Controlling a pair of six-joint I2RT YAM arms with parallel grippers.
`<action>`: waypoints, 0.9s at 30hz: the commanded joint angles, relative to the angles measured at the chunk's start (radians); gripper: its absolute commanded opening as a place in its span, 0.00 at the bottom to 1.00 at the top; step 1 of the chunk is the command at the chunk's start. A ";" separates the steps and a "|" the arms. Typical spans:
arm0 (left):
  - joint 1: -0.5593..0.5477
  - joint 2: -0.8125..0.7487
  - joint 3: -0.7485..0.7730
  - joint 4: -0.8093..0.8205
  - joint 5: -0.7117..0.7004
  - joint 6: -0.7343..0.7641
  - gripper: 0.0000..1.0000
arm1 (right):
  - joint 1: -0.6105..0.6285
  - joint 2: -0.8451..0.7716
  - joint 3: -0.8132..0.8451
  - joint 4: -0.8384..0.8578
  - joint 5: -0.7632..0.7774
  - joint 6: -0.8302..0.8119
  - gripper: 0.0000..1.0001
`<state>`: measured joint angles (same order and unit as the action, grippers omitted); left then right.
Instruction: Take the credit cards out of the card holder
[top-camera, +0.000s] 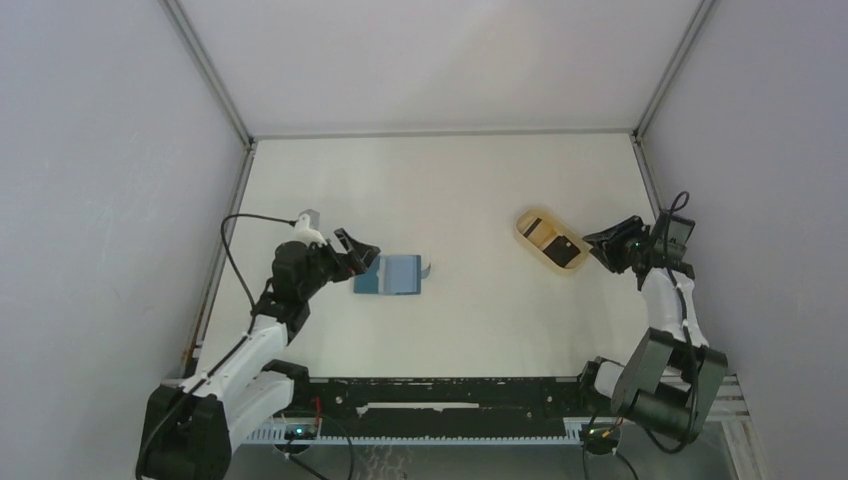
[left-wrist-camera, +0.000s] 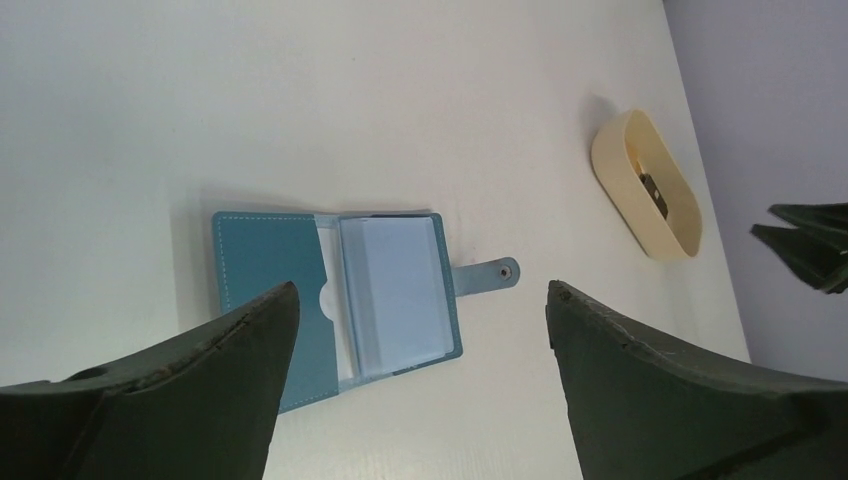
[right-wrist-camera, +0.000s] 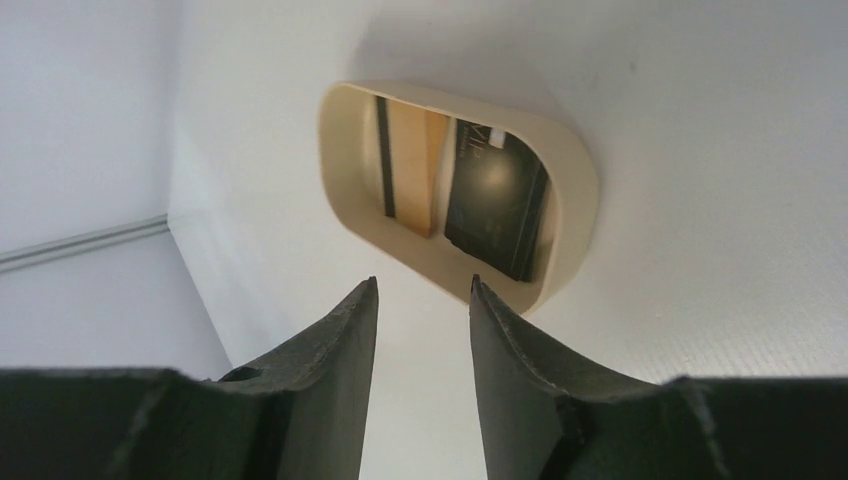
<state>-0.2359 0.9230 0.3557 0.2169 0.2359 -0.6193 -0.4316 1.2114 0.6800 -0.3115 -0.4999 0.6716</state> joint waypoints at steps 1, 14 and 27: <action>0.004 -0.042 0.013 -0.009 -0.039 -0.011 1.00 | 0.014 -0.157 0.042 -0.013 0.075 -0.014 0.49; 0.004 -0.179 0.125 -0.152 -0.192 -0.011 1.00 | 0.527 -0.466 0.060 0.139 0.414 -0.219 0.99; 0.057 -0.141 0.191 -0.316 -0.355 0.030 1.00 | 0.999 -0.256 0.130 0.188 0.703 -0.326 1.00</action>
<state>-0.2070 0.7296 0.5537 -0.0605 -0.0589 -0.6018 0.4709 0.8963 0.7704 -0.1772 0.1379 0.4145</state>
